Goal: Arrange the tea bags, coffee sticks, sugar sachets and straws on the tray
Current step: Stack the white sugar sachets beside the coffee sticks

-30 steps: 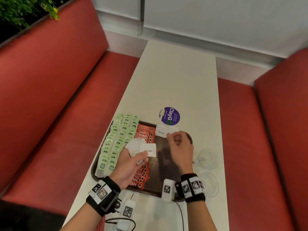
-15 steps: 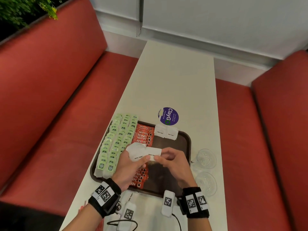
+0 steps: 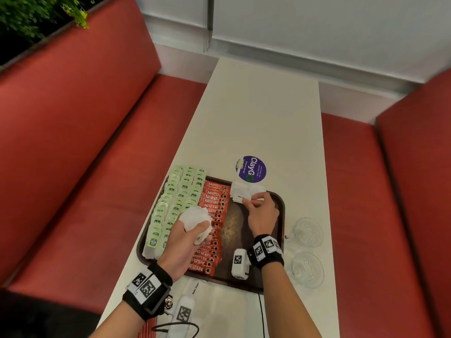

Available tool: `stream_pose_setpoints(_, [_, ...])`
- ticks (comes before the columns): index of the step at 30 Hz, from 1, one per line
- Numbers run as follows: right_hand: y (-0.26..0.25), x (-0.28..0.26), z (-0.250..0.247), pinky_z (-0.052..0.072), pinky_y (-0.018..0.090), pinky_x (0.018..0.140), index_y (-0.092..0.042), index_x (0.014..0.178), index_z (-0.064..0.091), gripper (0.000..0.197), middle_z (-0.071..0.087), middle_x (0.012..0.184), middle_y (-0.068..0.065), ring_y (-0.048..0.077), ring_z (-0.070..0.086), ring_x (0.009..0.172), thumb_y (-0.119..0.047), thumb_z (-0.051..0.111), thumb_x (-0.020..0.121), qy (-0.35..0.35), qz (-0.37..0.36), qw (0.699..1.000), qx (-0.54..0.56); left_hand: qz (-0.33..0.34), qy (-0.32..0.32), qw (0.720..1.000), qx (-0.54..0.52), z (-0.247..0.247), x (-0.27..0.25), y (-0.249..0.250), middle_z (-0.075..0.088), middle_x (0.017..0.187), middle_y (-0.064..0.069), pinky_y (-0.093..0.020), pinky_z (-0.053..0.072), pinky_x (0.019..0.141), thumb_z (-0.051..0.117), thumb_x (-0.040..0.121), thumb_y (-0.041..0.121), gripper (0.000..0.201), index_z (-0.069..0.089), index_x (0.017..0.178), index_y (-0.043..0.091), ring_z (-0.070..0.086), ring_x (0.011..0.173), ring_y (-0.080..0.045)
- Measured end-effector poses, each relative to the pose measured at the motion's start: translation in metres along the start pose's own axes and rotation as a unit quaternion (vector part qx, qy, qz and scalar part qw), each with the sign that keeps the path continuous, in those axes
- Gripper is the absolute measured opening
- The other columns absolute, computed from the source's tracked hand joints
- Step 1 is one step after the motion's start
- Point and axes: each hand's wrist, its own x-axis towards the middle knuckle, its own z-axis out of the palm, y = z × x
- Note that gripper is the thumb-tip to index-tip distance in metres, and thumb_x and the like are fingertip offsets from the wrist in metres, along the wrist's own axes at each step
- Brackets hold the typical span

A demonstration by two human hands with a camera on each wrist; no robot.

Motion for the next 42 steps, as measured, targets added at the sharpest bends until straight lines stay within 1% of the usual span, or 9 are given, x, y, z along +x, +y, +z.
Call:
stream_pose_setpoints(7, [0.009, 0.005, 0.02, 0.057, 0.04, 0.077, -0.029, 0.095, 0.06, 0.028, 0.071, 0.084, -0.013, 0.022, 0.067, 0.095, -0.035, 0.088, 0.091, 0.006, -0.044, 0.996, -0.074, -0.008, 0.006, 1.0, -0.002, -0.003, 0.002, -0.001, 0.07, 0.134, -0.016, -0.037, 0.063, 0.084, 0.076, 0.097, 0.005, 0.045, 0.062, 0.138, 0.017, 0.071, 0.121, -0.038])
stream_pose_setpoints(11, [0.008, 0.005, 0.021, 0.048, 0.035, 0.071, -0.027, 0.1, 0.06, 0.028, 0.072, 0.089, -0.01, 0.017, 0.058, 0.094, -0.039, 0.085, 0.093, 0.014, -0.053, 0.992, -0.113, -0.014, -0.004, 1.0, -0.001, -0.004, 0.005, -0.002, 0.067, 0.136, -0.02, -0.04, 0.063, 0.086, 0.071, 0.099, 0.002, 0.045, 0.06, 0.14, 0.015, 0.068, 0.123, -0.044])
stream_pose_setpoints(15, [0.008, 0.007, 0.022, 0.048, 0.035, 0.071, -0.028, 0.102, 0.059, 0.029, 0.069, 0.087, -0.011, 0.018, 0.057, 0.095, -0.039, 0.084, 0.093, 0.02, -0.059, 0.989, -0.136, -0.021, -0.028, 0.999, -0.024, -0.003, 0.004, 0.0, 0.065, 0.138, -0.024, -0.042, 0.064, 0.088, 0.062, 0.1, -0.002, 0.044, 0.058, 0.142, 0.011, 0.068, 0.124, -0.046])
stream_pose_setpoints(20, [0.005, 0.007, 0.018, 0.06, 0.045, 0.075, -0.032, 0.1, 0.058, 0.033, 0.067, 0.088, -0.012, 0.02, 0.064, 0.092, -0.041, 0.087, 0.089, 0.009, -0.062, 0.989, -0.137, -0.021, -0.038, 0.998, -0.052, 0.001, 0.0, 0.004, 0.067, 0.135, -0.024, -0.052, 0.061, 0.098, 0.052, 0.1, -0.005, 0.043, 0.054, 0.141, 0.005, 0.077, 0.102, -0.034])
stream_pose_setpoints(24, [-0.013, -0.01, 0.005, 0.057, 0.04, 0.081, -0.029, 0.106, 0.063, 0.024, 0.069, 0.096, -0.011, 0.019, 0.066, 0.099, -0.048, 0.076, 0.098, 0.025, -0.064, 0.995, -0.067, -0.023, -0.033, 0.999, -0.031, 0.005, -0.003, 0.006, 0.066, 0.136, -0.018, -0.054, 0.06, 0.101, 0.052, 0.105, -0.004, 0.038, 0.055, 0.141, 0.007, 0.072, 0.117, -0.036])
stream_pose_setpoints(28, [-0.041, -0.056, -0.024, 0.053, 0.026, 0.083, -0.029, 0.099, 0.071, 0.021, 0.075, 0.094, -0.013, 0.002, 0.069, 0.091, -0.05, 0.068, 0.104, -0.085, -0.022, 0.994, 0.065, -0.014, -0.058, 0.998, 0.004, 0.01, -0.01, 0.009, 0.073, 0.134, -0.008, -0.046, 0.062, 0.097, 0.059, 0.106, 0.0, 0.04, 0.059, 0.142, 0.019, 0.073, 0.121, -0.029])
stream_pose_setpoints(33, [-0.044, -0.105, -0.051, 0.061, 0.033, 0.082, -0.029, 0.11, 0.076, 0.015, 0.08, 0.103, -0.007, 0.015, 0.076, 0.094, -0.041, 0.074, 0.102, -0.233, -0.013, 0.961, 0.15, 0.018, -0.082, 0.993, 0.088, 0.017, -0.014, 0.001, 0.076, 0.13, -0.006, -0.041, 0.062, 0.096, 0.069, 0.103, 0.01, 0.043, 0.06, 0.144, 0.019, 0.073, 0.121, -0.025])
stream_pose_setpoints(36, [-0.037, -0.109, -0.061, 0.061, 0.037, 0.082, -0.023, 0.115, 0.077, 0.014, 0.082, 0.102, -0.001, 0.022, 0.078, 0.094, -0.025, 0.078, 0.102, -0.255, -0.022, 0.953, 0.165, 0.036, -0.079, 0.989, 0.124, 0.02, -0.015, -0.007, 0.076, 0.128, -0.008, -0.042, 0.062, 0.096, 0.074, 0.101, 0.012, 0.042, 0.062, 0.141, 0.018, 0.073, 0.12, -0.027])
stream_pose_setpoints(42, [-0.029, -0.091, -0.085, 0.06, 0.04, 0.096, -0.027, 0.116, 0.078, 0.02, 0.084, 0.1, -0.006, 0.014, 0.078, 0.1, -0.023, 0.083, 0.097, -0.298, -0.021, 0.95, 0.088, 0.053, -0.063, 0.986, 0.146, 0.024, -0.016, -0.013, 0.077, 0.124, -0.007, -0.036, 0.063, 0.088, 0.077, 0.099, 0.012, 0.043, 0.062, 0.138, 0.02, 0.076, 0.113, -0.025])
